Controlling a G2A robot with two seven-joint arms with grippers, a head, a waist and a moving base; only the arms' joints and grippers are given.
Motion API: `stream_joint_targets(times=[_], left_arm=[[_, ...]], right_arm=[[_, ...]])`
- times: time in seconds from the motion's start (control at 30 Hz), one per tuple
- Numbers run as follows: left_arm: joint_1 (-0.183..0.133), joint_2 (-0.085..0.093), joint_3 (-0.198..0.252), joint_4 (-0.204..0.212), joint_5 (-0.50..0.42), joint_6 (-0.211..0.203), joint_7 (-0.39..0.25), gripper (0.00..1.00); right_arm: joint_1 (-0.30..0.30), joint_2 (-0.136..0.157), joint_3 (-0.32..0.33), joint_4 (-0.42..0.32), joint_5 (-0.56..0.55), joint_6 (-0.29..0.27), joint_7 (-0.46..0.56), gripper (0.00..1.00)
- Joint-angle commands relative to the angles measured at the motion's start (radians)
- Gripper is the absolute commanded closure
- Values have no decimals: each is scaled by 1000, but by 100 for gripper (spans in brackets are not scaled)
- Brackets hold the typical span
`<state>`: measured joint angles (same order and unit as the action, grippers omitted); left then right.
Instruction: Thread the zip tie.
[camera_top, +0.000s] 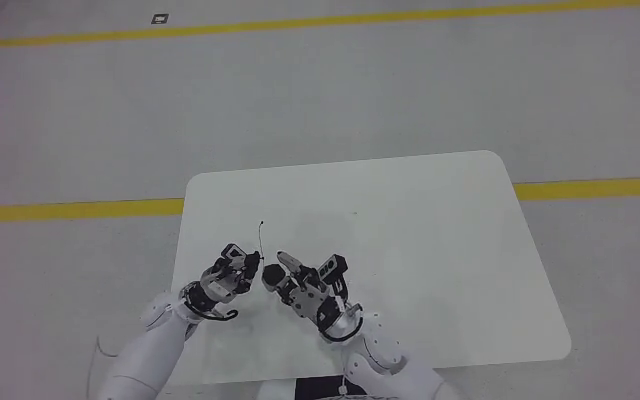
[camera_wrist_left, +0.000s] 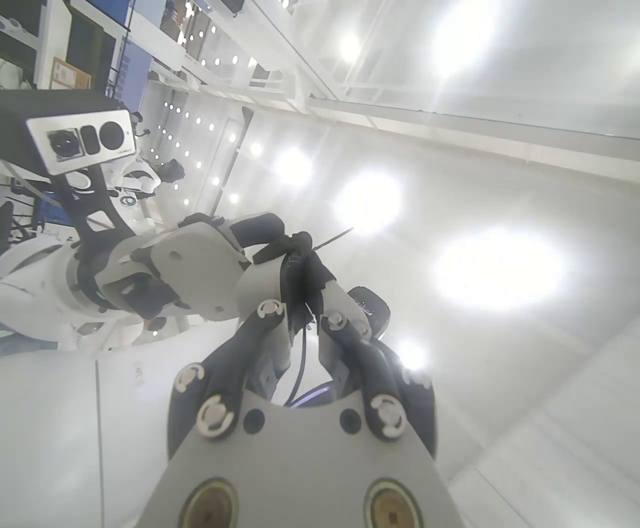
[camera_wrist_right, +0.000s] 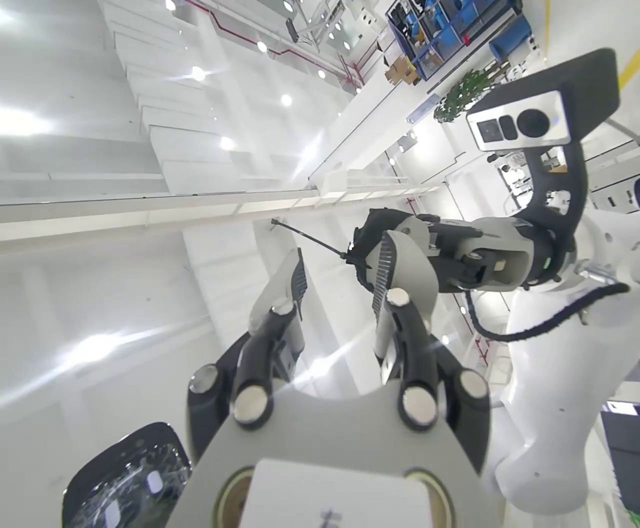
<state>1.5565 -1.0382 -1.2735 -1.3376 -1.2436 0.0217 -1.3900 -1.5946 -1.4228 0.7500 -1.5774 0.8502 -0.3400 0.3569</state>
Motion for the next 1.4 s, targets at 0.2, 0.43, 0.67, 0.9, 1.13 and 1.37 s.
stream_joint_targets(times=[0.2, 0.43, 0.67, 0.9, 1.13, 1.37], left_arm=[[0, 0, 0, 0, 0, 0, 0, 100], [0, 0, 0, 0, 0, 0, 0, 100], [0, 0, 0, 0, 0, 0, 0, 100], [0, 0, 0, 0, 0, 0, 0, 100], [0, 0, 0, 0, 0, 0, 0, 100], [0, 0, 0, 0, 0, 0, 0, 100]], right_arm=[[15, -10, -17, 15, 7, 1, 5, 71], [26, -15, -26, 26, 6, 0, 1, 76], [27, -19, -24, 29, 2, 0, -10, 83], [26, -25, -19, 31, -5, 0, -23, 88], [23, -30, -11, 34, -14, 0, -29, 98], [13, -33, 7, 36, -41, 0, -36, 100]])
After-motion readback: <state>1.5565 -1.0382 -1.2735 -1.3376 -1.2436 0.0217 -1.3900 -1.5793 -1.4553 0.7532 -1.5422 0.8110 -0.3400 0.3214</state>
